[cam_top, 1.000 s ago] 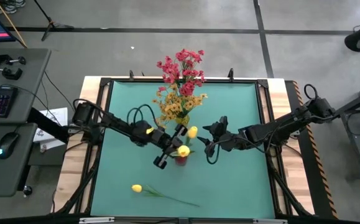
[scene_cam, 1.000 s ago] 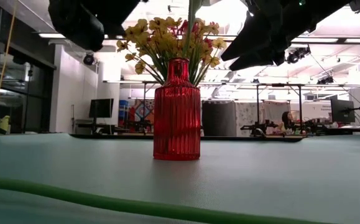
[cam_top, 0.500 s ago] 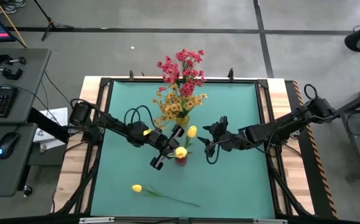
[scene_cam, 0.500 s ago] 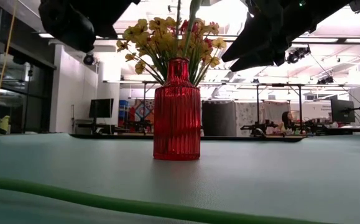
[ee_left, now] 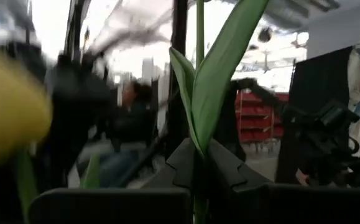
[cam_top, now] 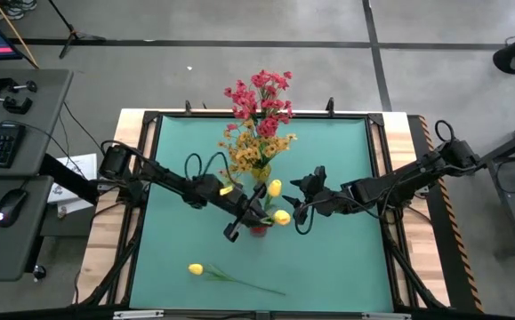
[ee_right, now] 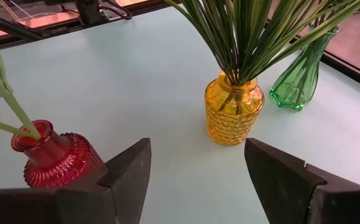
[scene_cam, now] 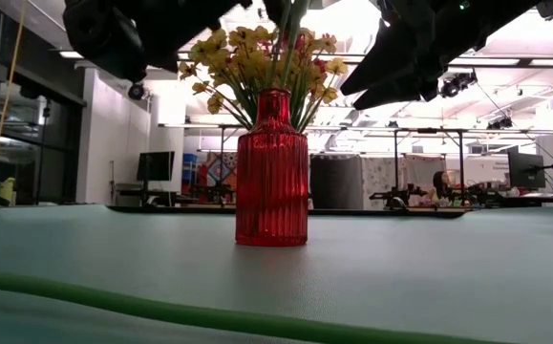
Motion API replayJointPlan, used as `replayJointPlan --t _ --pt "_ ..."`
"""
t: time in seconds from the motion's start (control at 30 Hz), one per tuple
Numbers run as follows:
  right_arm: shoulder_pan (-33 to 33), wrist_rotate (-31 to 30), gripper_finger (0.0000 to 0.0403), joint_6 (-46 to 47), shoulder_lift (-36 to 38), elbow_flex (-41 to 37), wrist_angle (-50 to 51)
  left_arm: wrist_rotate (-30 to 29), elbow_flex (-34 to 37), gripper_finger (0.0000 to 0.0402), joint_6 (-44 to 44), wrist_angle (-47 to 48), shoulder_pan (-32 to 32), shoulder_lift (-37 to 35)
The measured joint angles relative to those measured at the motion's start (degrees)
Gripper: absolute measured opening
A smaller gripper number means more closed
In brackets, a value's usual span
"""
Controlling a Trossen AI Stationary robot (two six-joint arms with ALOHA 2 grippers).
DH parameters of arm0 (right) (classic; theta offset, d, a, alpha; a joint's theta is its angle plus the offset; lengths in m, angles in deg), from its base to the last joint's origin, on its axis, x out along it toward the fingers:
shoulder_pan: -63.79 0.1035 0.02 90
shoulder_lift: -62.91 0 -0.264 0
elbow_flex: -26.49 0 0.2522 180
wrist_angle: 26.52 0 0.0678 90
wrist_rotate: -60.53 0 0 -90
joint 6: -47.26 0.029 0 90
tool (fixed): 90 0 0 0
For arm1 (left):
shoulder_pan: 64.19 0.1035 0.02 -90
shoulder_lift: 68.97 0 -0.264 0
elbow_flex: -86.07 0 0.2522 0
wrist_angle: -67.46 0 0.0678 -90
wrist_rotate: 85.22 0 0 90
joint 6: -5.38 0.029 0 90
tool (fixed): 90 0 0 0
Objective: Sort flowers into vase by color
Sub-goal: Put the top yellow tulip into the red vase
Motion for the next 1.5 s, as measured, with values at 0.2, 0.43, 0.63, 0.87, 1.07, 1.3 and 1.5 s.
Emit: replayJointPlan --t 0.2,0.43,0.63,0.87,1.07,1.3,1.5 --pt "0.00 -0.79 0.0248 -0.02 0.00 0.00 -0.02 -0.35 0.00 0.0005 -5.21 6.05 1.36 0.02" --pt "-0.04 -0.84 0.0248 -0.02 0.00 0.00 -0.03 0.97 0.00 0.0034 -8.53 5.57 2.55 0.02" --pt "-0.04 -0.84 0.0248 -0.07 0.00 0.00 -0.02 5.26 0.00 0.0097 -13.13 5.57 3.41 0.02" --pt "-0.04 -0.78 0.0248 -0.08 0.00 0.01 -0.01 15.93 0.00 0.0160 -25.41 6.15 6.55 0.02" --pt "-0.04 -0.33 0.0248 -0.09 0.00 0.00 0.00 31.93 0.00 0.0182 -37.85 5.89 9.83 0.02" --pt "-0.04 -0.25 0.0248 0.26 0.00 0.00 0.00 35.21 0.00 0.0184 -40.41 5.61 11.17 0.02" --pt "-0.04 -0.25 0.0248 0.36 0.00 0.02 0.05 35.43 0.00 0.0184 -39.42 5.60 12.72 -0.08"
